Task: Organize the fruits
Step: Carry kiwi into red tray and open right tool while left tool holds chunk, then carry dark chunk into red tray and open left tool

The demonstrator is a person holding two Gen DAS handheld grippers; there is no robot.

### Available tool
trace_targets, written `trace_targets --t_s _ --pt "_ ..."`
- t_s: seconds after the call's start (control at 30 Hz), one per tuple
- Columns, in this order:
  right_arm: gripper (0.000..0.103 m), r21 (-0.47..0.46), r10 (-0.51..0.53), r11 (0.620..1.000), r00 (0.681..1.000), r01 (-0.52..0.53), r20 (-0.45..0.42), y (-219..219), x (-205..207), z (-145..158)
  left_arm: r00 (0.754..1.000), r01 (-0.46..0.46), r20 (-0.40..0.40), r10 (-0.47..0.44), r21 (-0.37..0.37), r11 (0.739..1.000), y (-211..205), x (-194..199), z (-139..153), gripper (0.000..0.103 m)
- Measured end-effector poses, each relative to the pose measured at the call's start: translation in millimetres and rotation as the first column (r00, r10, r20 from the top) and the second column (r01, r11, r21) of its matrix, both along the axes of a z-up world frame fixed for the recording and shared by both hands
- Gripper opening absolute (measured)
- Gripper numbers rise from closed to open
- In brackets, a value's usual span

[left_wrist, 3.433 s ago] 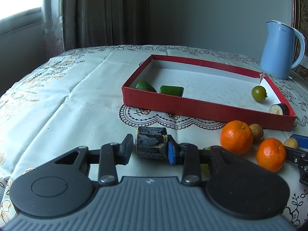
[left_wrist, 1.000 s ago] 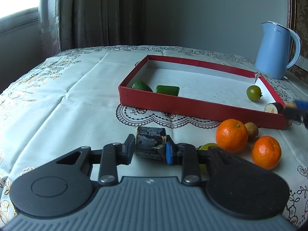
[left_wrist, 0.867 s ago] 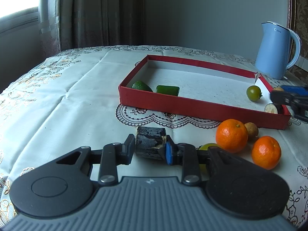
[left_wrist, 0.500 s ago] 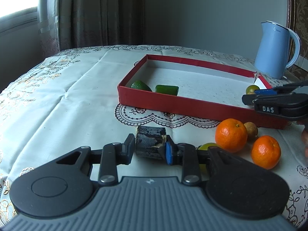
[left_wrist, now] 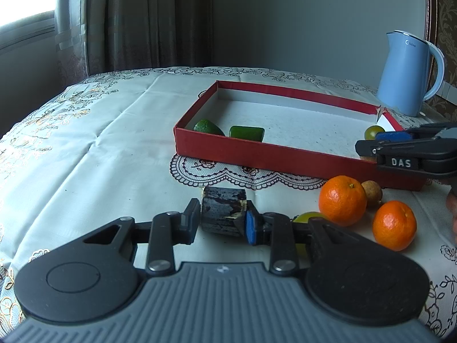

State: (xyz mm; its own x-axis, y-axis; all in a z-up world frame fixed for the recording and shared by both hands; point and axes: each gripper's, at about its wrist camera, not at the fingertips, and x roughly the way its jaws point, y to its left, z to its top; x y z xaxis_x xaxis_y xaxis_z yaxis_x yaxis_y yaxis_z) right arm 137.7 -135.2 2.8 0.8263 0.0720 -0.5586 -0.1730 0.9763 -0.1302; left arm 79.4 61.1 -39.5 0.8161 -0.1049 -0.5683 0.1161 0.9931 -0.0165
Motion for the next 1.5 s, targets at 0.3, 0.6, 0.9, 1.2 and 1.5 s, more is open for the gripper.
trace_targets --t_s 0.3,0.6,0.9,1.2,1.5 --pt "0.086 0.096 -0.048 0.995 0.976 0.029 0.211 -28 -43 26 1.0 -0.001 0.005 0.001 0.026 1.0 -4 -1 1 0.029" --pt "0.086 0.146 -0.133 0.984 0.969 0.104 0.207 -49 -41 20 1.0 -0.015 -0.005 0.015 0.033 0.999 -2 -2 5 0.029" --pt "0.086 0.144 -0.151 0.982 0.968 0.123 0.202 -48 -42 17 0.999 0.007 0.053 -0.01 0.074 0.997 -8 -7 30 0.029" --pt "0.086 0.138 -0.174 0.979 0.964 0.148 0.202 -48 -42 16 0.997 0.022 0.067 -0.028 0.082 0.996 -20 21 47 0.029" --pt "0.086 0.136 -0.194 0.976 0.962 0.17 0.193 -48 -39 11 0.996 0.029 0.086 -0.038 0.103 0.994 -38 60 52 0.029"
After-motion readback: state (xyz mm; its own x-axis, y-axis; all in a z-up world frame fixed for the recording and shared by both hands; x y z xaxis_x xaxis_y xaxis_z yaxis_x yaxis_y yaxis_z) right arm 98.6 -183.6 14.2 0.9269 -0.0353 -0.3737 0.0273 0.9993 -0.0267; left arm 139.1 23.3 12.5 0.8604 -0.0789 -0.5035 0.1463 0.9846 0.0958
